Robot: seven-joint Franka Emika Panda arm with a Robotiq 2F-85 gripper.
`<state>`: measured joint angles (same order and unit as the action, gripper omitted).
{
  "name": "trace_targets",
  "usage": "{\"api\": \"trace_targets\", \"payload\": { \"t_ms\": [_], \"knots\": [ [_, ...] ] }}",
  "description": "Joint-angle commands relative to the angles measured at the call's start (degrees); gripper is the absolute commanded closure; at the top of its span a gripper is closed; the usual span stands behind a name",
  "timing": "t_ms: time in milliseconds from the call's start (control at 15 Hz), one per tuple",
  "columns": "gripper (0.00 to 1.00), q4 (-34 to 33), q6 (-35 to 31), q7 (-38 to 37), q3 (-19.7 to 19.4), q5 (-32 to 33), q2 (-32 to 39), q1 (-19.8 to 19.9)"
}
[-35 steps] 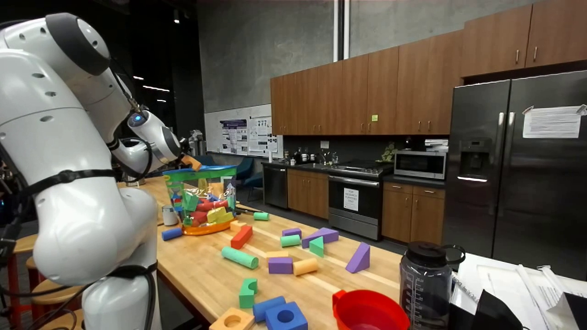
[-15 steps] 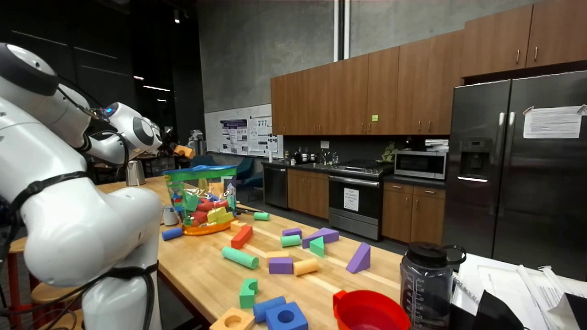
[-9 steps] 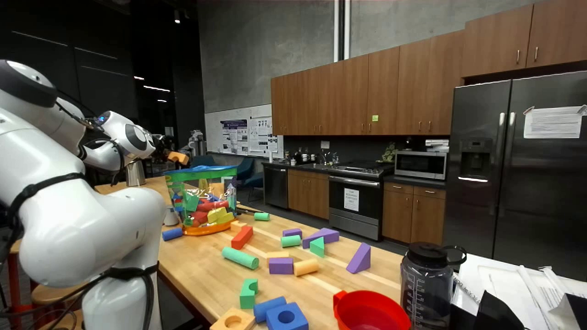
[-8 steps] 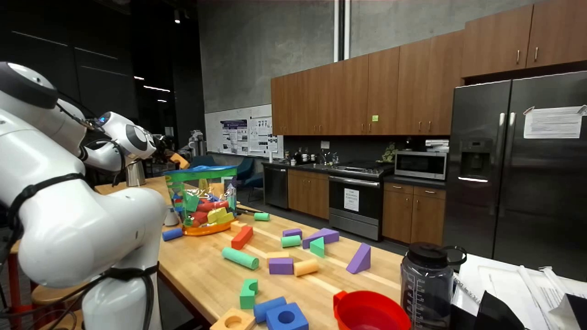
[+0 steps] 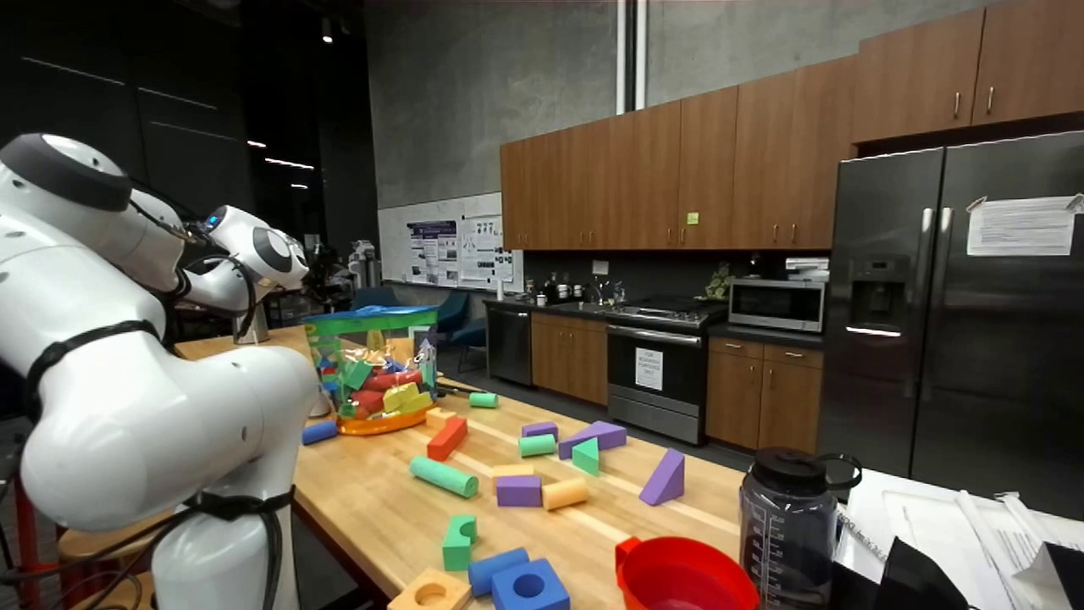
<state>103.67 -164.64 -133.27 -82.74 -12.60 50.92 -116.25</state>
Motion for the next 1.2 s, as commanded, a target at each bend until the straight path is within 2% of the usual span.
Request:
{"api": "trace_targets", "payload": {
  "t_ms": [0,267,800,933,1067,1133],
  "knots": [
    [0.00,-3.89,2.54,-2.30,0.39,0.90,1.06,4.31],
    [0.00,-8.12,5.87,-4.37,1.56,1.41,2.59,10.75],
    [0.00,-15.56,13.89,-11.95,5.26,4.43,4.85,26.23],
    [0.00,-15.02,16.04,-14.39,5.58,5.59,3.53,28.52],
    [0.00,-10.96,16.92,-17.00,5.00,6.47,1.63,28.77],
    [0.00,-13.73,15.67,-16.29,6.44,8.19,2.62,29.41]
  ]
}}
